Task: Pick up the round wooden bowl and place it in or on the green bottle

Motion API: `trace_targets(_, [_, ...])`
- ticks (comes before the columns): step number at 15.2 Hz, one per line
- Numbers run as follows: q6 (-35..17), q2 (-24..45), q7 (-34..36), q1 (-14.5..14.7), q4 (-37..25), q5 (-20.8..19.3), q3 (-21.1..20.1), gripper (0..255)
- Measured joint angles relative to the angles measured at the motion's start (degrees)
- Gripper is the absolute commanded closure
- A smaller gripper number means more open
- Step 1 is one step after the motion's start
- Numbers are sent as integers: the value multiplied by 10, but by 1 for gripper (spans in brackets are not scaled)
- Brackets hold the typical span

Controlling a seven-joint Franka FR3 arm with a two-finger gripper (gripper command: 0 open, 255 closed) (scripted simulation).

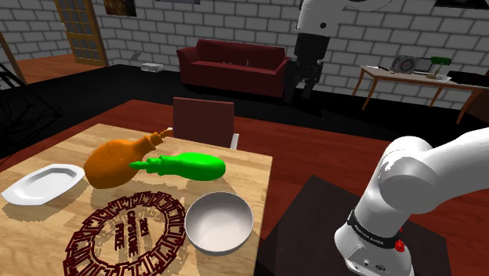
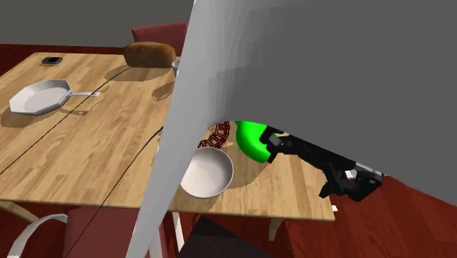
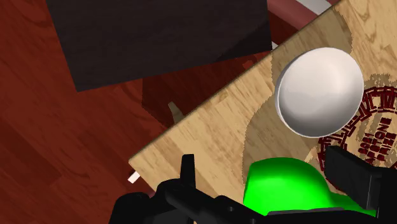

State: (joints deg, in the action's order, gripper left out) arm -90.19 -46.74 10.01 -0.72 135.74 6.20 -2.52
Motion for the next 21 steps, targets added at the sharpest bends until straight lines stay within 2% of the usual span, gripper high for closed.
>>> trace_targets(4, [-38,-3,8,5,41,15,-9,0])
trace_targets(10, [-148,11,27,22,133,60,-37,0])
trace_targets(17, [-306,78,39,53,217,124,-75,0])
trace_targets(21, [-402,148,43,78,236,169,-99,0])
